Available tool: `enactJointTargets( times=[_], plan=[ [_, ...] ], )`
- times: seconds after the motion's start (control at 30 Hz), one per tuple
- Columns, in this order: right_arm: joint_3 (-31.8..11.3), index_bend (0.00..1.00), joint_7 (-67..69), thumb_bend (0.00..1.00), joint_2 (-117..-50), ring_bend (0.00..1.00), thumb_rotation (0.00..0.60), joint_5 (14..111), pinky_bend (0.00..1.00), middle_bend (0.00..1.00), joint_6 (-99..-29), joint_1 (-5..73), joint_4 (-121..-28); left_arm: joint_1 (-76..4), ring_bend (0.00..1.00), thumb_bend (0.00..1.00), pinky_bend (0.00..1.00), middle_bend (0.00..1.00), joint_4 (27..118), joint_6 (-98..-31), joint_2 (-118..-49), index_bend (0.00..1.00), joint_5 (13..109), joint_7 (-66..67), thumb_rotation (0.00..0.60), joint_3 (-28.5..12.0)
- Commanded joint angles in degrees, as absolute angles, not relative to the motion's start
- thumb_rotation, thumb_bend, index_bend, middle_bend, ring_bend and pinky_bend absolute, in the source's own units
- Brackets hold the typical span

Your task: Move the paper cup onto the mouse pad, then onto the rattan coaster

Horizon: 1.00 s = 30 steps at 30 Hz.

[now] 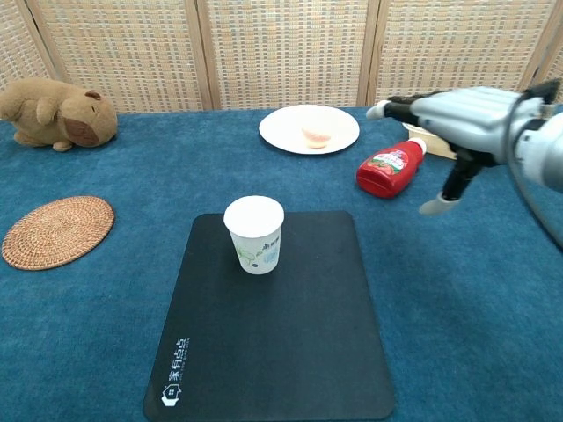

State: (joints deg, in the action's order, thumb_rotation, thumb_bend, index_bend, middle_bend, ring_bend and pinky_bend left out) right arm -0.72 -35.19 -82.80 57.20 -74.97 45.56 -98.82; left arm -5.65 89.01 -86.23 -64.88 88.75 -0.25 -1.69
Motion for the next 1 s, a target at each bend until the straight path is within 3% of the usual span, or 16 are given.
enactJointTargets(
  times=[0.03, 0.4, 0.7, 1.0],
  plan=[
    [4.33, 0.00, -26.60, 0.05, -77.89, 0.00, 0.600, 66.15, 0.00, 0.00, -81.51, 37.60, -97.45, -5.78, 0.00, 0.14, 0.00, 0.00, 89.28, -86.23, -65.26, 0.00, 89.05, 0.77, 0.600, -1.60],
    [8.97, 0.00, -14.36, 0.05, -75.97, 0.00, 0.600, 77.20, 0.00, 0.00, -92.64, 23.20, -88.48, -6.38, 0.00, 0.14, 0.00, 0.00, 89.74, -85.29, -66.48, 0.00, 89.22, 4.21, 0.600, -1.37],
    [7.13, 0.00, -8.84, 0.05, -75.63, 0.00, 0.600, 81.29, 0.00, 0.00, -96.86, 17.75, -85.08, -7.45, 0.00, 0.14, 0.00, 0.00, 90.25, -83.73, -66.80, 0.00, 88.51, 4.79, 0.600, -1.87],
    [4.95, 0.00, -6.19, 0.05, -74.97, 0.00, 0.600, 84.56, 0.00, 0.00, -95.26, 16.23, -84.08, -13.14, 0.00, 0.14, 0.00, 0.00, 96.69, -79.39, -62.98, 0.00, 92.53, 9.13, 0.600, -3.50]
  ],
)
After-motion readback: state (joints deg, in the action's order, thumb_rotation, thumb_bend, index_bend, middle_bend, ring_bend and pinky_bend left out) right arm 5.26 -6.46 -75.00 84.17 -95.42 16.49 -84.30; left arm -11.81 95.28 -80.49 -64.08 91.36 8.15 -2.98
